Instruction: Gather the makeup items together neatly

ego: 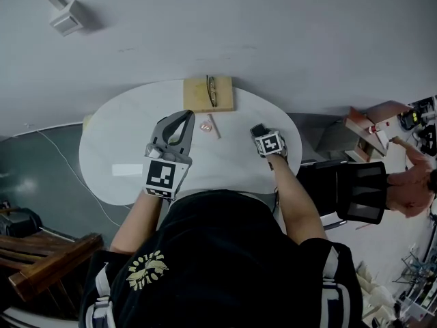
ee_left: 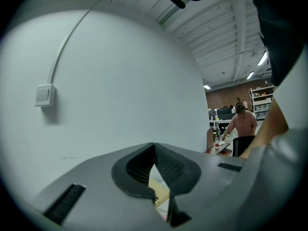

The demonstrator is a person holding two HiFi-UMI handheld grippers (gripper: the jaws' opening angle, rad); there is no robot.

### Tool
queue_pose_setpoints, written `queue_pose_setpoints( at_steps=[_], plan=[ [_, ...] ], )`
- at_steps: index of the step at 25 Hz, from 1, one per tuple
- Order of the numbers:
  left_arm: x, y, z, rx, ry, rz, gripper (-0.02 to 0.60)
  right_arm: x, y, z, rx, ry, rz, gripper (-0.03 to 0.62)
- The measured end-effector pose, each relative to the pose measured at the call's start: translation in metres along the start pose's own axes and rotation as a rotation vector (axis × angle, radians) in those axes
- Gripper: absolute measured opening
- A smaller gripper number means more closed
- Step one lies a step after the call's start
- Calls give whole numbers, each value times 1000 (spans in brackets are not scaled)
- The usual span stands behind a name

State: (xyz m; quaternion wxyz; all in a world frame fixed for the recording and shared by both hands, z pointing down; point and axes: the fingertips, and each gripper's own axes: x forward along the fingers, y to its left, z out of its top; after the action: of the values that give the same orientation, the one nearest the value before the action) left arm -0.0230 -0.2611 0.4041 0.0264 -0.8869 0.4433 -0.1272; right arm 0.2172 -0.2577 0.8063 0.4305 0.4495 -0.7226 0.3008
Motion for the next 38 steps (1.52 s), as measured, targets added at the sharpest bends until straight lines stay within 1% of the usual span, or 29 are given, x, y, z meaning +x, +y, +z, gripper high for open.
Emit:
queue_pose_setpoints(
  at_steps=[10,16,23,27,32,38],
  plan=[
    [5,-26,5,-1,-8,-2,23,-17,-50,-38,110,15,-80,295],
    [5,-39,7,-3,-13,13,23,-26,-75,-57,155,26,-114,295],
    [6,-54,11,-2,-14,31,23,-34,-102,-75,249,31,-158,295],
    [2,-59,12,7,-8,49,23,-34,-107,-80,287,11,-164,295],
    [-5,-54,8,11,8,61,23,-36,-107,-83,324,-11,-175,295],
    [-5,-47,5,9,11,42,23,-49,-107,-71,324,-88,-198,295]
  ],
)
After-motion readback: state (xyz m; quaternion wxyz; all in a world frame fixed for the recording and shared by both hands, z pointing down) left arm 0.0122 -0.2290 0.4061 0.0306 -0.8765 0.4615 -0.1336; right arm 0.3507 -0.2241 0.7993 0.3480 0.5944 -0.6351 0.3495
